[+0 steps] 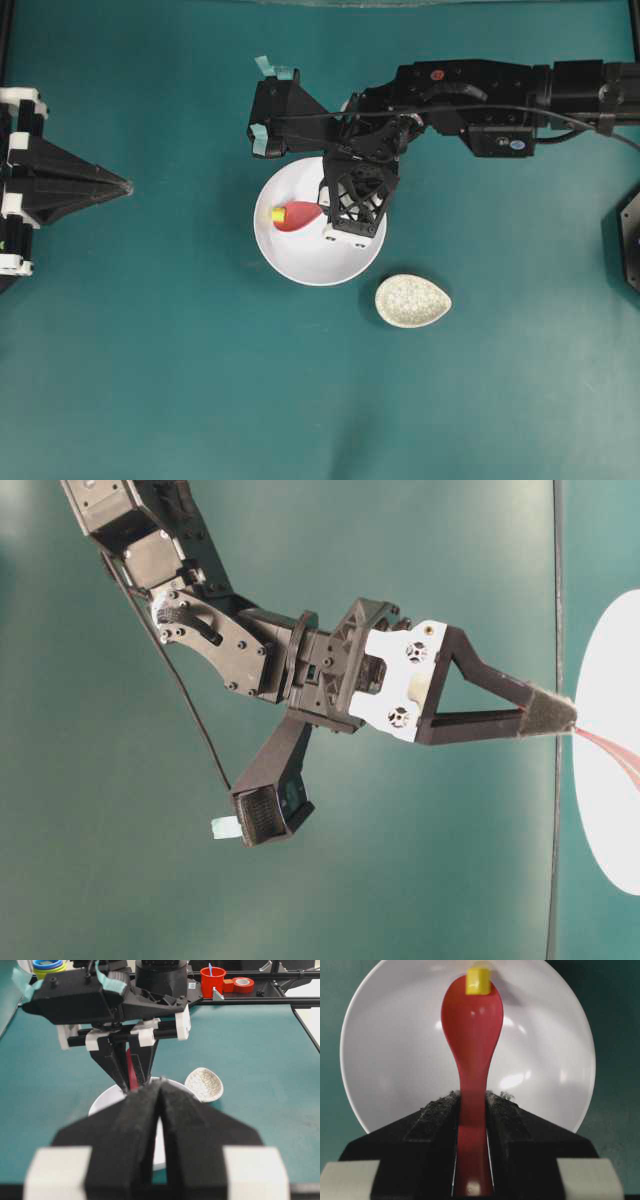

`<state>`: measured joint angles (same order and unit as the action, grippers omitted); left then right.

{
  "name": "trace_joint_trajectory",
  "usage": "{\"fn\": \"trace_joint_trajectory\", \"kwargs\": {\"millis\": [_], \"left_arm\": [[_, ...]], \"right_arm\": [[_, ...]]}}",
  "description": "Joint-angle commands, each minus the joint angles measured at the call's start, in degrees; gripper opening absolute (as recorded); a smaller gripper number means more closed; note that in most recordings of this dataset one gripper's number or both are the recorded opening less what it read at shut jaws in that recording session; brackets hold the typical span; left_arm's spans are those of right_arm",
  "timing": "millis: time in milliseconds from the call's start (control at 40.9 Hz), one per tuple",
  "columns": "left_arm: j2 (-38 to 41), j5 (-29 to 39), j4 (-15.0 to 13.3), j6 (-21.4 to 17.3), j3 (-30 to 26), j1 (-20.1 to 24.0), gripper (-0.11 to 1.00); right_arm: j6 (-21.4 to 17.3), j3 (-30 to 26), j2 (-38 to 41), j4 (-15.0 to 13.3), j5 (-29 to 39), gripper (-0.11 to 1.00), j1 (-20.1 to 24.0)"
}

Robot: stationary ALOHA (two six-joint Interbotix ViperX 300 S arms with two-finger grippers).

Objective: Scoop the yellow hexagonal prism block from the bowl with a spoon using the right arm.
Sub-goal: 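Push the spoon under the yellow block along the bowl's inner wall, then lift the spoon with the yellow block up out of the bowl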

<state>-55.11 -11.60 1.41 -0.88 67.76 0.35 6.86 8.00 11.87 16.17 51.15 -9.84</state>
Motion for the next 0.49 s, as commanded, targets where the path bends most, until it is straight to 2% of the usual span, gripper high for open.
{"fn": "trace_joint_trajectory", "kwargs": {"millis": [0,465], "left_arm": [[0.35,-0.53,0.09,-0.09,-1.14,0.09,-0.01],[0.35,-0.44,0.09,-0.09,-1.14,0.09,-0.01]], "right_arm": [[-0.18,-1.23,-2.9,-0.26,-0.44,0.23,0.18],[-0.26,3.08,-8.17,-0.79,-4.75,0.23,1.05]]}}
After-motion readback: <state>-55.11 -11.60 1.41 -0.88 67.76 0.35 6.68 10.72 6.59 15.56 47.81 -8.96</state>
